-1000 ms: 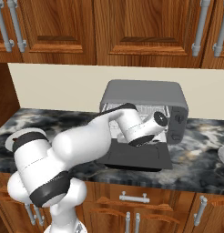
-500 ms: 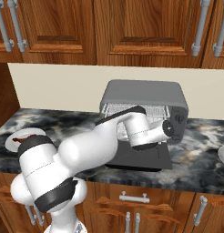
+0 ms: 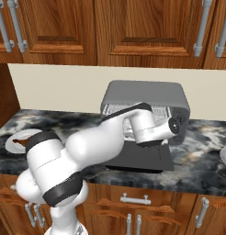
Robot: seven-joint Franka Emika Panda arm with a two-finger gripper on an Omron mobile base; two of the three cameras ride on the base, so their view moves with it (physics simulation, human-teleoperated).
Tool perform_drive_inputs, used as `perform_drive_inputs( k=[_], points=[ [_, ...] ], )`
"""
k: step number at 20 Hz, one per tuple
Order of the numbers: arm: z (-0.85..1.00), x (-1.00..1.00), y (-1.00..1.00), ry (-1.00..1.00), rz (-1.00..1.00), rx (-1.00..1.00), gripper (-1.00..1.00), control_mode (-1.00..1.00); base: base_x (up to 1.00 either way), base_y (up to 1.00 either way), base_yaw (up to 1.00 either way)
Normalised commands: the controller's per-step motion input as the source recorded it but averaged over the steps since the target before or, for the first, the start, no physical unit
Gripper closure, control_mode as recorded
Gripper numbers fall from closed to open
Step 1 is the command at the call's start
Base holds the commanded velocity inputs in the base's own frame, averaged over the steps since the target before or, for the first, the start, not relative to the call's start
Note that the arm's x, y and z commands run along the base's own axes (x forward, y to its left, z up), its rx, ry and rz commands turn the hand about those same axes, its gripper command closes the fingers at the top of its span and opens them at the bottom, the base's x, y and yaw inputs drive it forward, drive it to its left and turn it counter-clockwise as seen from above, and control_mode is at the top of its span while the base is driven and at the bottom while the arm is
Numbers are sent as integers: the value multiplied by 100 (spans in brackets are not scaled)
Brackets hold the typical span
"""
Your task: Open the toaster oven door. Place the bread on the top rack in the toaster oven and place the chicken drumstick on the bottom rack.
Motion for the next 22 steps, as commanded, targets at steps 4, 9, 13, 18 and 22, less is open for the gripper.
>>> perform_drive_inputs(
  k=[4, 9, 13, 18, 22],
  points=[
    [0, 16, -5, 10, -10, 6, -100, -100, 0, 0, 0],
    [-6, 11, 3, 1, -15, 9, -100, -100, 0, 0, 0],
    [-10, 18, 1, 0, -8, 15, -100, -100, 0, 0, 0],
    [-6, 20, 0, 0, -3, 11, -100, -100, 0, 0, 0],
    [-4, 18, -4, 0, 0, 6, -100, -100, 0, 0, 0]
  ],
)
